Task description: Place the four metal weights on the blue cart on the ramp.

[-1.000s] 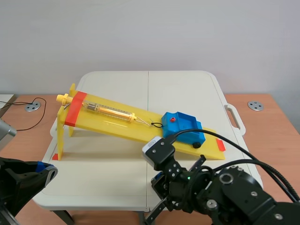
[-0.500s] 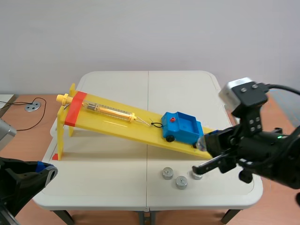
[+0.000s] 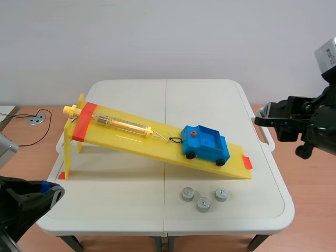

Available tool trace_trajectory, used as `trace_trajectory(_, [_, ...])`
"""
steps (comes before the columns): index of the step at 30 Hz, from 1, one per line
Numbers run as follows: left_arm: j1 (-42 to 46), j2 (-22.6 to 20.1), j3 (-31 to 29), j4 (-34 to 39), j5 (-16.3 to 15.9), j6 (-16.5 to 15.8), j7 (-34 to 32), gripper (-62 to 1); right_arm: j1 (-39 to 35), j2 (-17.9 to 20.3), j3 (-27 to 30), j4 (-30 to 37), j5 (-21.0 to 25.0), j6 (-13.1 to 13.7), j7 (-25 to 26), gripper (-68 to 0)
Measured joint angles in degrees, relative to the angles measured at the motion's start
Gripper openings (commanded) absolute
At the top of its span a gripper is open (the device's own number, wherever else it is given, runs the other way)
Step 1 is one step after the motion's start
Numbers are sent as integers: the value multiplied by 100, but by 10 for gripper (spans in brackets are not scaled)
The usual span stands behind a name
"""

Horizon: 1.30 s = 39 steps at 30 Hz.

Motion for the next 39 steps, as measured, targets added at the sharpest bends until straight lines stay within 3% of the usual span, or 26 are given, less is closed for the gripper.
trace_trajectory(10, [0,0,0,0,0,0,2,-558,1123,-437,-372,-1773,-4,31,-2,-669])
trace_trajectory(20, [0,0,0,0,0,0,2,-558,1657,-608,-669,-2817,-116,70,2,-669])
trace_trajectory(28, [0,0,0,0,0,0,4,-558,1882,-798,-680,-3209,-487,66,61,-669])
trace_trajectory(39, [0,0,0,0,0,0,20,-558,1912,-844,-680,-3224,-741,-20,240,-654])
